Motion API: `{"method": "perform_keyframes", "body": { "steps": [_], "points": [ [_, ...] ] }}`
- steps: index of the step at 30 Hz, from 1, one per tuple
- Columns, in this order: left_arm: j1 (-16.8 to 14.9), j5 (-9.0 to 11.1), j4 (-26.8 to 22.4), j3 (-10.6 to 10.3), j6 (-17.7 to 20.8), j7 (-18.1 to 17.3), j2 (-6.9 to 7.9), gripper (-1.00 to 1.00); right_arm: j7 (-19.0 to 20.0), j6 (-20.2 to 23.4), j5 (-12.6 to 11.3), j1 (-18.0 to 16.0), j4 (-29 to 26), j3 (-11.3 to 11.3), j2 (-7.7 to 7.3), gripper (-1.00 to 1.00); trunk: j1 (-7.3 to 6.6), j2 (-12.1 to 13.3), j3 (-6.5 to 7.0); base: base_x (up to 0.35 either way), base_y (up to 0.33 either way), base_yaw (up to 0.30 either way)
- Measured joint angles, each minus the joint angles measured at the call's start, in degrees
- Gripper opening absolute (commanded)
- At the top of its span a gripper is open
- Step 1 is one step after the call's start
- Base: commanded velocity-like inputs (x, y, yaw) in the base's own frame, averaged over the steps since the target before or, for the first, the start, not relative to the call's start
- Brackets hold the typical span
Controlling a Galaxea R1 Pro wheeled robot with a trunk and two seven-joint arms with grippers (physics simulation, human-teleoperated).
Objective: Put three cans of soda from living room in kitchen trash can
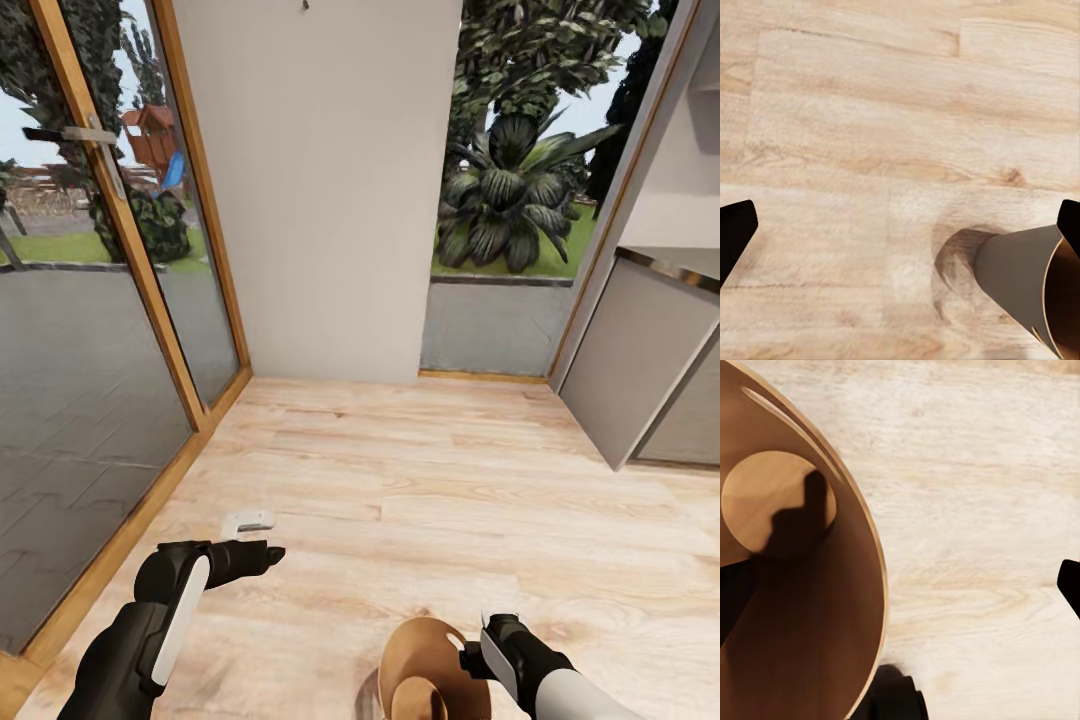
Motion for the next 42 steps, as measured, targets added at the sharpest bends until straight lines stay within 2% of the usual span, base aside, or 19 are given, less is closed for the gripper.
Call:
{"method": "perform_keyframes", "body": {
  "steps": [28,42],
  "points": [
    [0.0,0.1,0.0,-0.1,-0.3,-0.1,0.07,1.00,0.0,-0.1,0.1,0.0,0.0,0.9,0.31,1.00,6.15,-11.2,-5.03,0.000,0.000,0.000],
    [0.0,0.1,-0.1,-0.1,-0.3,-0.2,0.08,1.00,0.0,0.0,0.1,0.0,0.0,0.9,0.27,1.00,6.16,-11.2,-5.03,0.000,0.000,0.000]
  ]
}}
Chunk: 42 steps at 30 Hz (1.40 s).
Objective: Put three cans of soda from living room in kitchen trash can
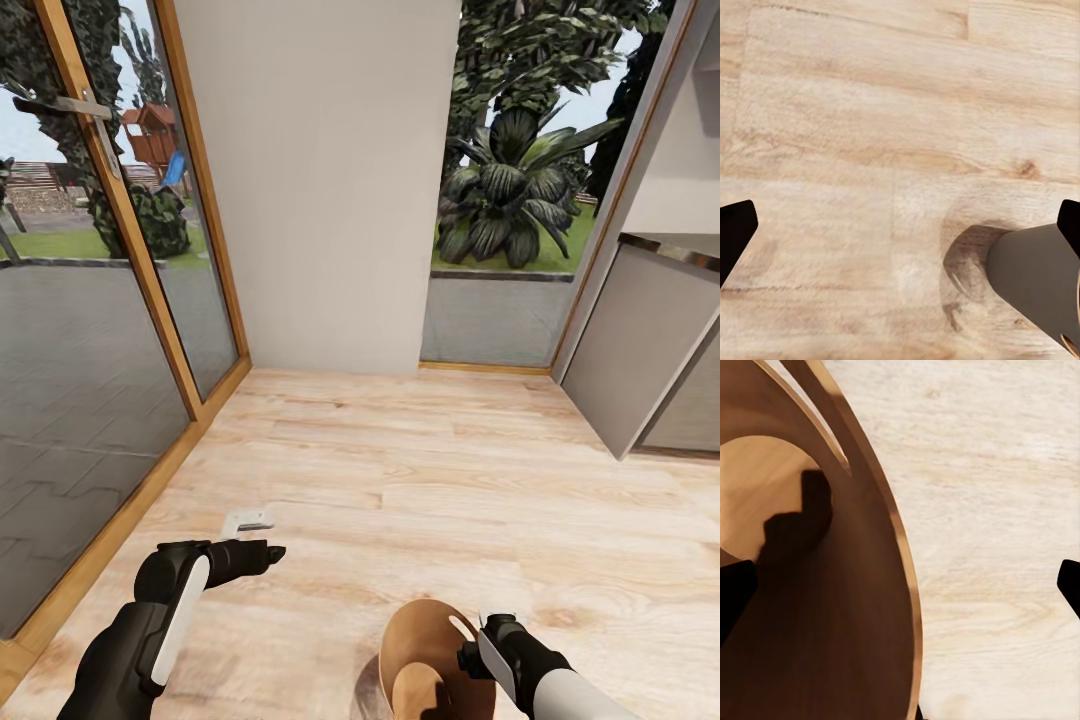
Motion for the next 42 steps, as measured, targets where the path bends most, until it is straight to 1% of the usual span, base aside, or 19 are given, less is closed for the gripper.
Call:
{"method": "perform_keyframes", "body": {
  "steps": [4,13,25,26,31,34,35,39,41,42],
  "points": [
    [0.0,0.0,0.0,0.0,0.0,0.0,0.00,1.00,0.0,0.0,0.0,0.0,0.0,0.0,0.03,1.00,0.00,0.0,0.00,0.000,0.000,0.000],
    [0.0,0.0,0.0,0.0,0.0,0.0,0.00,1.00,0.0,0.0,0.0,0.0,0.0,0.0,0.07,1.00,1.97,-3.6,-1.61,0.000,0.000,0.000],
    [0.0,0.0,-0.1,0.0,-0.1,0.0,0.00,1.00,0.0,0.0,0.0,0.0,0.0,0.0,0.06,1.00,1.98,-3.6,-1.62,0.000,0.000,0.000],
    [0.0,0.0,-0.1,0.0,-0.1,0.0,0.00,1.00,0.0,0.0,0.0,0.0,0.0,0.0,0.06,-1.00,1.98,-3.6,-1.62,0.000,0.000,0.000],
    [0.0,0.0,-0.1,0.0,-0.1,0.0,0.00,1.00,0.1,0.0,-0.3,0.0,0.0,-0.2,0.01,-1.00,1.97,-3.6,-1.61,0.000,0.000,0.000],
    [0.0,0.0,-0.1,0.0,-0.1,-0.1,-0.01,1.00,-0.3,0.2,1.5,0.0,0.0,0.2,-0.05,-1.00,1.97,-3.6,-1.61,0.000,0.000,0.000],
    [0.0,0.0,-0.1,0.0,-0.1,-0.1,-0.03,1.00,-0.4,0.2,1.7,0.0,0.0,0.3,-0.06,-1.00,1.97,-3.6,-1.61,0.000,0.000,0.000],
    [0.0,0.1,-0.1,0.0,-0.1,-0.1,-0.07,1.00,-0.3,-0.4,1.3,0.0,0.0,0.3,-0.01,-1.00,1.97,-3.6,-1.61,0.000,0.000,0.000],
    [-0.1,0.1,-0.2,0.0,-0.1,-0.4,-0.08,1.00,0.1,-0.8,-0.3,0.0,0.0,0.4,0.06,-1.00,1.54,-2.8,-1.26,0.000,0.000,0.000],
    [-0.1,0.1,-0.2,0.0,-0.1,-0.4,-0.08,1.00,0.1,-0.8,-0.5,0.0,0.0,0.4,0.07,-1.00,1.33,-2.4,-1.08,0.000,0.000,0.000]
  ]
}}
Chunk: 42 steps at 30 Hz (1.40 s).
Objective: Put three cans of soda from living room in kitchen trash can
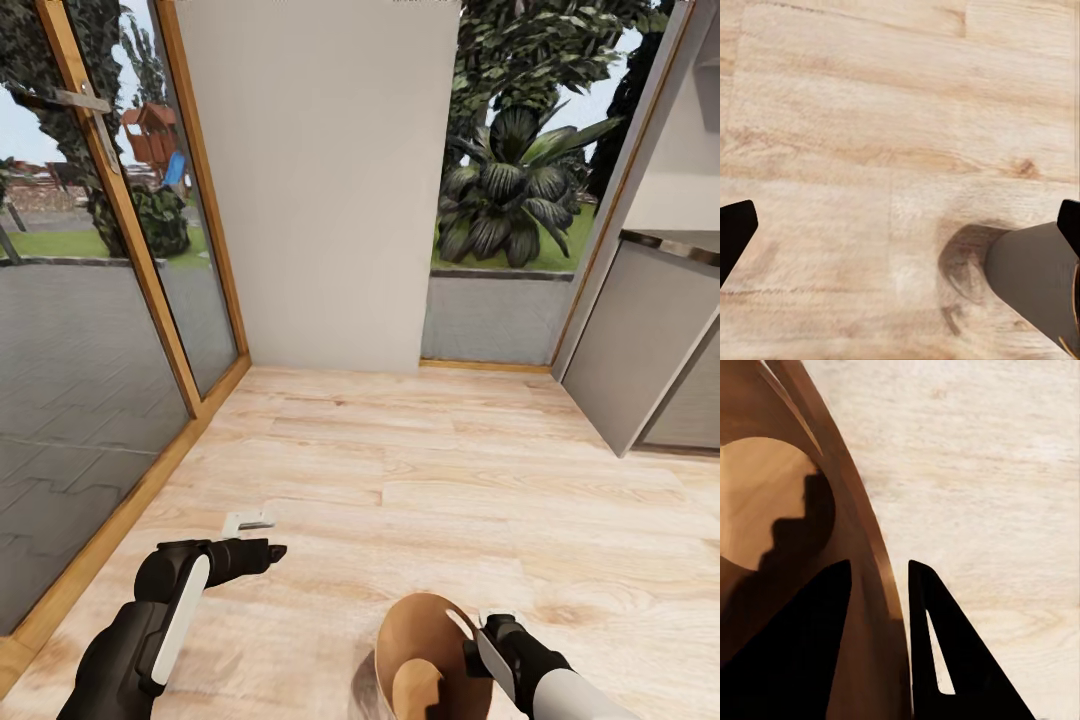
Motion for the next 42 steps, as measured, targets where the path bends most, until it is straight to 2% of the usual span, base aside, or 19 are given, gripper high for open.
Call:
{"method": "perform_keyframes", "body": {
  "steps": [9,12,13,15,18,21,23,26,29,30,34,37,42],
  "points": [
    [0.0,0.0,0.0,-0.3,0.0,-0.2,-0.01,1.00,0.0,-0.1,0.0,0.0,0.0,0.3,0.01,-1.00,-1.98,3.6,1.62,0.000,0.000,0.000],
    [0.0,0.1,0.0,-1.3,0.0,-0.3,0.01,1.00,-0.3,-0.1,0.6,0.0,0.0,0.5,0.00,-1.00,-2.63,4.8,2.15,0.000,0.000,0.000],
    [-0.2,-0.1,0.4,-3.2,-0.5,-0.1,-0.08,1.00,-0.4,2.1,1.9,-0.4,-0.9,1.4,0.44,-1.00,-2.85,5.2,2.33,0.000,0.000,0.000],
    [-0.3,-0.3,0.4,-3.3,-0.6,0.0,-0.12,1.00,-0.2,3.6,-0.4,-0.9,-2.3,0.5,0.54,-1.00,-3.29,6.0,2.69,0.000,0.000,0.000],
    [-0.4,-0.4,0.4,-3.3,-0.8,0.1,-0.15,1.00,-0.3,6.8,1.1,-1.9,-7.8,0.9,0.57,-1.00,-3.95,7.2,3.23,0.000,0.000,0.000],
    [-0.4,-0.4,0.4,-3.3,-0.8,0.3,-0.17,1.00,-0.3,8.3,1.0,-3.4,-14.9,0.9,0.46,-1.00,-4.61,8.4,3.78,0.000,0.000,0.000],
    [-0.5,-0.5,0.4,-3.3,-0.8,0.3,-0.18,1.00,-0.4,9.7,2.0,-4.0,-14.4,1.0,0.39,-1.00,-5.05,9.2,4.14,0.000,0.000,0.000],
    [-0.5,-0.6,0.5,-3.3,-0.8,0.5,-0.14,1.00,-0.3,11.4,-0.1,-4.5,-12.3,1.1,0.38,-1.00,-5.71,10.4,4.66,0.000,0.000,0.000],
    [-0.4,-0.6,0.8,-3.3,-0.8,0.5,-0.09,1.00,-0.4,12.0,1.4,-4.8,-15.5,1.0,0.36,-1.00,-6.37,11.6,5.22,0.000,0.000,0.000],
    [-0.3,-0.5,2.5,-3.3,-1.8,0.4,-0.02,1.00,-0.4,12.8,1.9,-4.9,-15.9,1.1,0.36,-1.00,-6.59,12.0,5.39,0.000,0.000,0.000],
    [-0.3,-0.3,8.6,-3.2,-4.8,0.4,-0.06,1.00,-0.3,14.8,0.2,-4.9,-16.5,1.2,0.43,-1.00,-7.47,13.6,6.10,0.000,0.000,0.000],
    [-0.3,-0.2,12.3,-3.2,-5.8,0.6,-0.14,1.00,-0.4,16.1,1.3,-4.9,-16.6,1.2,0.39,-1.00,-8.12,14.8,6.64,0.000,0.000,0.000],
    [-0.3,-0.5,15.1,-2.9,-6.7,0.8,-0.09,1.00,-0.3,16.7,0.9,-4.9,-16.8,1.3,0.39,-1.00,-9.22,16.8,7.54,0.000,0.000,0.000]
  ]
}}
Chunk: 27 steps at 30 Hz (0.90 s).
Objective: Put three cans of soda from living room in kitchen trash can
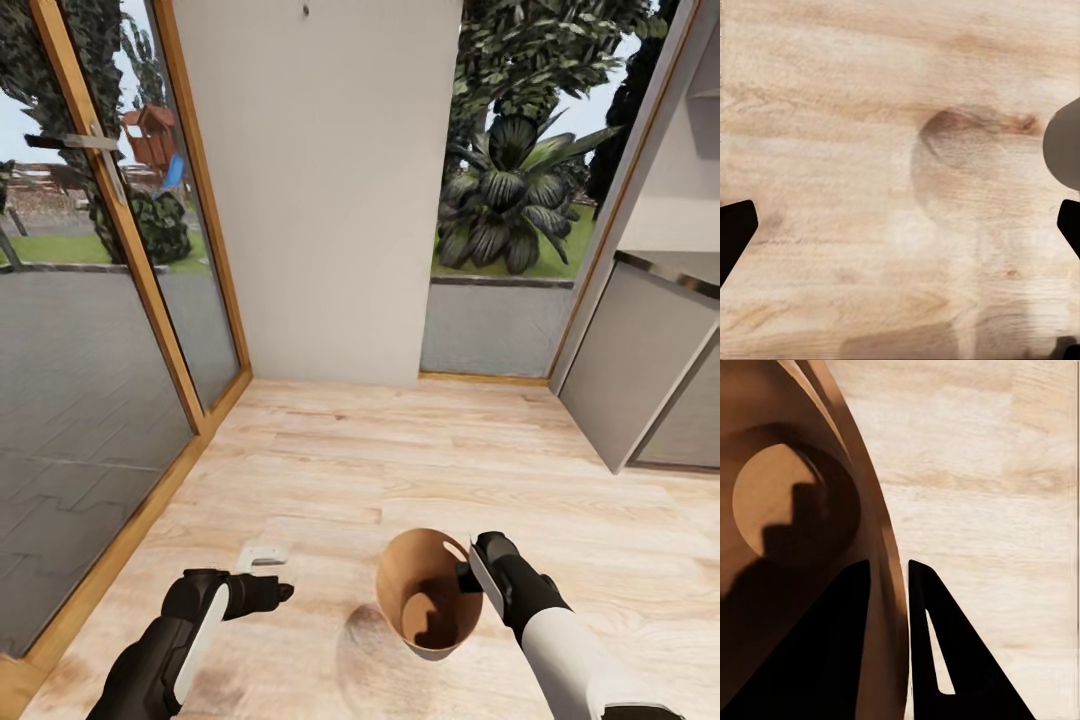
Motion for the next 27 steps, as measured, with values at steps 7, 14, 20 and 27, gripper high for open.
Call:
{"method": "perform_keyframes", "body": {
  "steps": [7,14,20,27],
  "points": [
    [0.0,0.0,7.9,0.1,-5.1,0.1,0.03,1.00,-0.1,0.2,0.0,0.0,0.1,1.5,0.07,-1.00,-1.54,2.8,1.25,0.000,0.000,0.000],
    [0.0,0.1,11.9,-0.1,-7.0,0.1,0.00,1.00,-0.1,0.1,0.0,0.0,0.1,2.1,-0.01,-1.00,-3.07,5.6,2.51,0.000,0.000,0.000],
    [0.0,0.1,12.1,-0.1,-7.2,0.1,0.00,1.00,-0.1,0.1,-0.2,0.0,0.1,2.2,0.09,-1.00,-4.39,8.0,3.59,0.000,0.000,0.000],
    [0.0,0.1,12.0,-0.1,-7.3,0.1,0.00,1.00,-0.1,0.0,-0.2,0.0,0.1,2.2,-0.05,-1.00,-5.93,10.8,4.85,0.000,0.000,0.000]
  ]
}}
